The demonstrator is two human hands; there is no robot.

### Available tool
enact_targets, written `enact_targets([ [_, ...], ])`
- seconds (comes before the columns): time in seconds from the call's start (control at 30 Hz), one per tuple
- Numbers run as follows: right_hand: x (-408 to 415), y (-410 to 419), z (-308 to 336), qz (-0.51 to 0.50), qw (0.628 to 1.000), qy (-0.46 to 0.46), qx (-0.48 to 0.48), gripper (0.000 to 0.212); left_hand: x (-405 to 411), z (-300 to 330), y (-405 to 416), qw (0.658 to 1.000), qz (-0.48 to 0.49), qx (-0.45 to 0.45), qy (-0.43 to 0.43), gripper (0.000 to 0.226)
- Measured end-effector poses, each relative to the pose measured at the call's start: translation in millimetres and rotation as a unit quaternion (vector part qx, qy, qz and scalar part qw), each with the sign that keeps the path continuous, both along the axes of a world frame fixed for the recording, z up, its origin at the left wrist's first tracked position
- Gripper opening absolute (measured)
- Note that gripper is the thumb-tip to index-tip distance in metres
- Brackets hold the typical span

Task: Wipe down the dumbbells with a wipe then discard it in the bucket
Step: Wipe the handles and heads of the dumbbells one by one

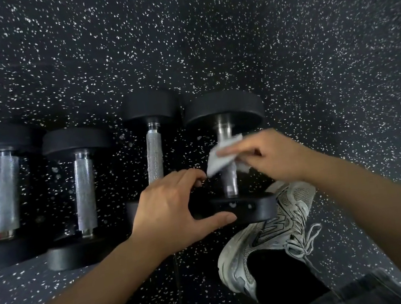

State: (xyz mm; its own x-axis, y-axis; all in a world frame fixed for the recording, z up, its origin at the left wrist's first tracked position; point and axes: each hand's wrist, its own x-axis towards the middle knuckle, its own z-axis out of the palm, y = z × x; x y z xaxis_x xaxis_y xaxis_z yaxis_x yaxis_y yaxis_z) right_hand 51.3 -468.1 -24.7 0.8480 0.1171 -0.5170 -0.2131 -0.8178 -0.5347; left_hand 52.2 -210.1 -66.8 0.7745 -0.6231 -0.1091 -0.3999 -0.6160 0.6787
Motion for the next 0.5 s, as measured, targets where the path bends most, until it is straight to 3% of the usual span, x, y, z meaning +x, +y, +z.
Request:
enact_targets([
  [0.07, 7.7, -4.1, -8.3, -0.042, 0.993, -0.099, -0.049, 0.044, 0.4, 0.1, 0.5, 1.000, 0.002, -0.001, 0.003, 0.088],
  [0.13, 6.7, -0.8, -16.6, 0.013, 0.988, -0.116, -0.098, 0.044, 0.9, 0.4, 0.9, 1.000, 0.000, 0.002, 0.004, 0.089],
  [0.23, -3.8, 5.4, -13.1, 0.098, 0.986, -0.070, -0.118, 0.042, 1.1, 1.2, 1.2, 1.000, -0.005, 0.005, 0.001, 0.087],
  [0.37, -7.4, 14.3, 0.6, 0.159, 0.980, 0.092, -0.077, 0.042, 2.9, 1.5, 1.8, 1.000, -0.012, 0.005, 0.008, 0.088],
  [0.5, -0.3, 25.3, 23.7, 0.124, 0.983, 0.133, -0.039, 0.036, 7.2, 6.0, 14.1, 0.999, -0.044, -0.007, 0.014, 0.088],
])
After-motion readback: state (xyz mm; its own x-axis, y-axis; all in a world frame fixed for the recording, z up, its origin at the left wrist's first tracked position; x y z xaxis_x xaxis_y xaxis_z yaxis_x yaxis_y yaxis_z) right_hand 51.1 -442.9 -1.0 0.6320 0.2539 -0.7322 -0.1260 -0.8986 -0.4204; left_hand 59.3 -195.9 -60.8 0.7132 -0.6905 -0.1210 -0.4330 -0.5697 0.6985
